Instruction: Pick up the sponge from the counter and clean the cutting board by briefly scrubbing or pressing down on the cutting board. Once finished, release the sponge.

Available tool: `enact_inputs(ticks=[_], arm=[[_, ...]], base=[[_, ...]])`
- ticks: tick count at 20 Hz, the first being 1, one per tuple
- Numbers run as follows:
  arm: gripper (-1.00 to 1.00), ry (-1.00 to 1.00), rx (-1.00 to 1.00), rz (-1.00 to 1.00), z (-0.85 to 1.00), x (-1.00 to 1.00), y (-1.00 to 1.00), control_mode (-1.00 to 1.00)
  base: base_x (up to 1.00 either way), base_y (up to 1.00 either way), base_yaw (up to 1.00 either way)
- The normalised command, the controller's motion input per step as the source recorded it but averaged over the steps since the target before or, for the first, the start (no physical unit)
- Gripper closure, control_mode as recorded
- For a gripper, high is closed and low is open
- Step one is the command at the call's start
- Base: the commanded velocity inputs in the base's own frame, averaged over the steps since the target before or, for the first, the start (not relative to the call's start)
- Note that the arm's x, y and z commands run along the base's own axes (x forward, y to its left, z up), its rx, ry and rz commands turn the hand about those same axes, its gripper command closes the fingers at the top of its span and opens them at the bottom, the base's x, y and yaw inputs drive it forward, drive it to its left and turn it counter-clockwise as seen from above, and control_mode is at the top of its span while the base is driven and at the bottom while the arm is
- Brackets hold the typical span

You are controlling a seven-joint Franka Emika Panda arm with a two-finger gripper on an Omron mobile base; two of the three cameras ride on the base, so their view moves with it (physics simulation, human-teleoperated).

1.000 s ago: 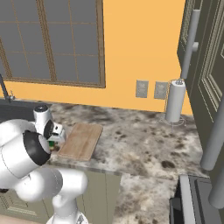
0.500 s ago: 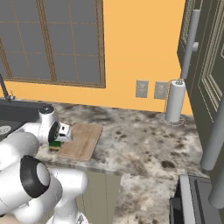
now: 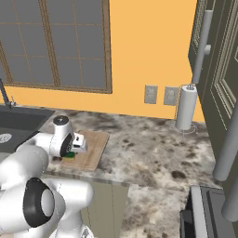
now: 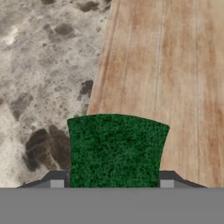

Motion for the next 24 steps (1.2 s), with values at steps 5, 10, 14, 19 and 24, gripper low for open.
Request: enact_inputs(ticks=[5,10,14,19,24], arm=[[1.0,0.0,0.0,0.0,-0.11,0.17,0.0,-1.0],[1.0,0.0,0.0,0.0,-0.14,-0.13,0.0,-1.0],[1.0,0.0,0.0,0.0,-0.14,-0.27,0.0,-1.0],[1.0,0.0,0.0,0.0,-0.15,-0.06,0.0,-1.0],[1.0,0.0,0.0,0.0,-0.35,0.0,-0.04,-1.0]], base=[[0.0,0.0,0.0],[0.0,0.0,0.0],[0.0,0.0,0.0],[0.0,0.0,0.0],[0.0,0.0,0.0]])
